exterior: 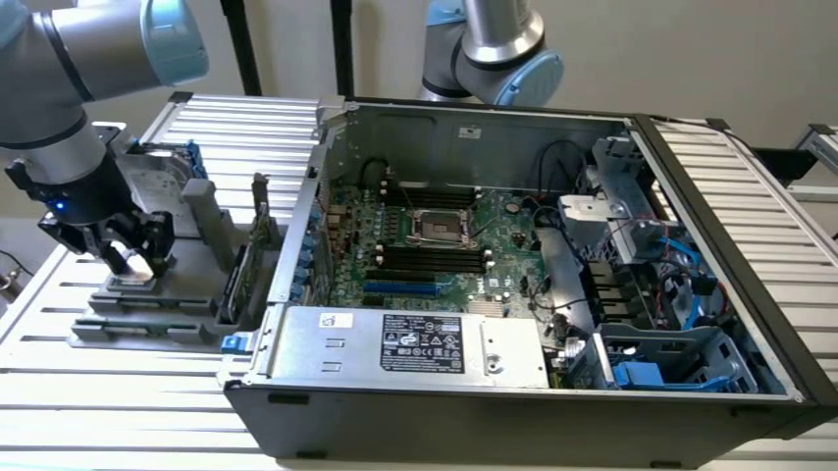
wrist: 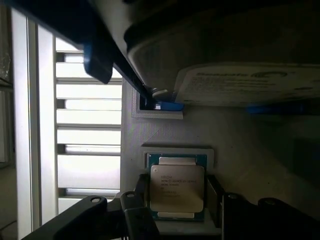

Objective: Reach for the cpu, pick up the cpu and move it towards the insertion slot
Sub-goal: 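Pick up the cpu and move it towards the insertion slot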

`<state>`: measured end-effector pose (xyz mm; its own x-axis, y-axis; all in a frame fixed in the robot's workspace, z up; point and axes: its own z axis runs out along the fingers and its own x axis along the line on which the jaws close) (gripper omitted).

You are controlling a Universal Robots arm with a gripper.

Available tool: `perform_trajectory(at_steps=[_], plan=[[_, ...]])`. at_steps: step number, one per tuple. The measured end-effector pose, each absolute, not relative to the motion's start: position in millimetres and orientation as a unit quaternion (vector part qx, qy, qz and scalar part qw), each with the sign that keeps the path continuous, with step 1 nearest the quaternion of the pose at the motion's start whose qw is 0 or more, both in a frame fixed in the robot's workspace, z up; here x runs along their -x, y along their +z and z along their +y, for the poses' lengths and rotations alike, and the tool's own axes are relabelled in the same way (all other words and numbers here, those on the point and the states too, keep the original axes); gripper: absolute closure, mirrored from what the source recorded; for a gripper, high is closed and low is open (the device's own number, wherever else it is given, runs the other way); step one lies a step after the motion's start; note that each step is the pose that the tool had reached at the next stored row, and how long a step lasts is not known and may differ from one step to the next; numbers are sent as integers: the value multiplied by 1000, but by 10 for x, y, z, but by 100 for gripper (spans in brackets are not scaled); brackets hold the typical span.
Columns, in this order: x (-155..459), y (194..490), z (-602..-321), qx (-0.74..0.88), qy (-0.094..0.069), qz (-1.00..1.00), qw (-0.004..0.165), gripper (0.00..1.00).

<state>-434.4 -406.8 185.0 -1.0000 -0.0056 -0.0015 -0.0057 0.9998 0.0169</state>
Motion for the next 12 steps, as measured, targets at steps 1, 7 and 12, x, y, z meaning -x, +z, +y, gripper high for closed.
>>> perform_trajectory(at_steps=[1,7,12], plan=[[4344,1859,-4068,3,8,1000,1,45],[4344,2080,-4067,3,9,1000,1,45],[4340,2307,-4068,3,9,1000,1,45]])
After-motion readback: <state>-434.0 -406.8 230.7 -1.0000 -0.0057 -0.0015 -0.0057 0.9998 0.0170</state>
